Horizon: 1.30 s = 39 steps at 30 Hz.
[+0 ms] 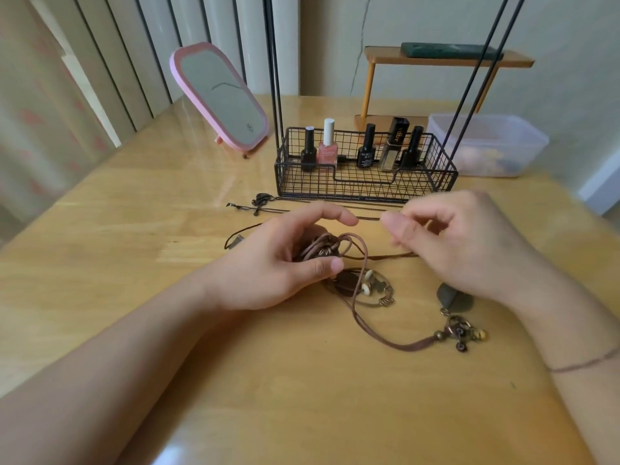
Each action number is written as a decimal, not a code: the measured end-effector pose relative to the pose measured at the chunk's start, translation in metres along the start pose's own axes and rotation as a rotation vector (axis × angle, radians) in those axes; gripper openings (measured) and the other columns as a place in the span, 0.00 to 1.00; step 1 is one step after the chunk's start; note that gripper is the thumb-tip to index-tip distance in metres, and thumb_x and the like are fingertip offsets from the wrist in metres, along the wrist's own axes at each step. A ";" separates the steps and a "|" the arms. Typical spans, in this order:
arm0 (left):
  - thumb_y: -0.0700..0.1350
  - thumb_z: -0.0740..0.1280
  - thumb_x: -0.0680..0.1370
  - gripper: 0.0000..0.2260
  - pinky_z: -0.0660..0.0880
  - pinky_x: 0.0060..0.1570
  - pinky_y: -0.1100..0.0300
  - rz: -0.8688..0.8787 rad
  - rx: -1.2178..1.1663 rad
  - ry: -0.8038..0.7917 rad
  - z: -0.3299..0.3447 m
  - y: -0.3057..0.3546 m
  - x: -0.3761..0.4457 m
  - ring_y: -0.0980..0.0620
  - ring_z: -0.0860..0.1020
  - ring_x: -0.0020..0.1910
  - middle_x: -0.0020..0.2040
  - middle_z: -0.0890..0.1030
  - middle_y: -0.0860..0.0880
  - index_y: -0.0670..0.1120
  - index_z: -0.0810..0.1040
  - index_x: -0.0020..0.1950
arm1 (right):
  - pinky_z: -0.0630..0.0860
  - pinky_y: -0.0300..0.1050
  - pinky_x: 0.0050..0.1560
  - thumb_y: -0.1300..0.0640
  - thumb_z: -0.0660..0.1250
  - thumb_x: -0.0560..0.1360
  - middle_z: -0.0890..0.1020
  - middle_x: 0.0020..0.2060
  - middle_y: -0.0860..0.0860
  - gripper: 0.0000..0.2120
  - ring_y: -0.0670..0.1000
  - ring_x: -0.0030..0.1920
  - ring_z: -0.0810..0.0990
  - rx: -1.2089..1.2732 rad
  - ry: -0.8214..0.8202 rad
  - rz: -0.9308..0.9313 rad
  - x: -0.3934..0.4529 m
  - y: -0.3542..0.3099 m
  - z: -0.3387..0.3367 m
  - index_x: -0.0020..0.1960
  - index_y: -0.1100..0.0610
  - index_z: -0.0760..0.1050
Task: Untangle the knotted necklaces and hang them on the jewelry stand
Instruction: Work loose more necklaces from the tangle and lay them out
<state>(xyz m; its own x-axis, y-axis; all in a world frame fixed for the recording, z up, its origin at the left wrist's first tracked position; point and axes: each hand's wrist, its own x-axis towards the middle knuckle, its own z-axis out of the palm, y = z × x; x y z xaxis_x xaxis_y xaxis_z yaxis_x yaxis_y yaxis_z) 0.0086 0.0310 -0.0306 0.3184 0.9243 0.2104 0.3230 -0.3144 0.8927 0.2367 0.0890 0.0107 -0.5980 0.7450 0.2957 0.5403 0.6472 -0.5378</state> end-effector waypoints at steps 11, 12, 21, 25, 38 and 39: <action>0.36 0.55 0.78 0.14 0.71 0.42 0.62 0.057 -0.189 0.061 -0.004 0.002 0.002 0.51 0.74 0.37 0.35 0.77 0.47 0.43 0.71 0.62 | 0.75 0.50 0.41 0.45 0.63 0.76 0.81 0.37 0.44 0.11 0.44 0.38 0.78 0.076 -0.282 0.078 -0.004 -0.008 0.007 0.39 0.47 0.80; 0.35 0.54 0.78 0.15 0.70 0.40 0.61 0.057 -0.206 0.074 -0.005 0.003 0.003 0.51 0.73 0.36 0.35 0.77 0.47 0.43 0.71 0.62 | 0.76 0.52 0.43 0.48 0.62 0.78 0.83 0.37 0.47 0.12 0.46 0.38 0.79 0.189 -0.290 0.110 -0.002 -0.006 0.000 0.40 0.49 0.80; 0.35 0.52 0.72 0.17 0.65 0.32 0.59 0.049 -0.434 0.159 -0.015 0.001 0.002 0.49 0.65 0.29 0.27 0.69 0.47 0.45 0.78 0.51 | 0.73 0.47 0.29 0.58 0.61 0.81 0.66 0.22 0.51 0.17 0.48 0.20 0.62 0.575 -0.295 0.459 0.001 0.012 -0.024 0.35 0.56 0.78; 0.36 0.53 0.69 0.15 0.56 0.30 0.55 0.041 -0.475 0.169 -0.018 0.001 0.002 0.50 0.59 0.26 0.25 0.65 0.48 0.43 0.79 0.43 | 0.64 0.39 0.22 0.51 0.69 0.73 0.65 0.23 0.52 0.10 0.46 0.20 0.58 0.591 -0.274 0.459 0.002 0.019 -0.034 0.38 0.57 0.81; 0.41 0.71 0.72 0.02 0.63 0.27 0.72 0.043 -0.190 0.159 -0.013 0.005 0.000 0.61 0.66 0.25 0.29 0.78 0.50 0.43 0.83 0.41 | 0.67 0.25 0.27 0.57 0.70 0.67 0.80 0.25 0.44 0.06 0.40 0.24 0.74 0.483 -0.007 0.091 -0.001 0.017 -0.041 0.41 0.58 0.82; 0.39 0.71 0.74 0.01 0.63 0.27 0.73 0.052 -0.148 0.170 -0.012 0.006 0.000 0.62 0.67 0.24 0.29 0.78 0.54 0.42 0.82 0.42 | 0.68 0.25 0.28 0.54 0.71 0.67 0.81 0.27 0.43 0.06 0.40 0.26 0.75 0.431 0.013 0.094 0.000 0.018 -0.038 0.40 0.55 0.84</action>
<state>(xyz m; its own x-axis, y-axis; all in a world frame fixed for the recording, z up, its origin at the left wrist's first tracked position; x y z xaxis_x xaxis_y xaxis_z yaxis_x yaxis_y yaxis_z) -0.0002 0.0319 -0.0207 0.1724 0.9347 0.3110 0.1717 -0.3394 0.9248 0.2688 0.1069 0.0315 -0.5487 0.8014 0.2382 0.2941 0.4518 -0.8423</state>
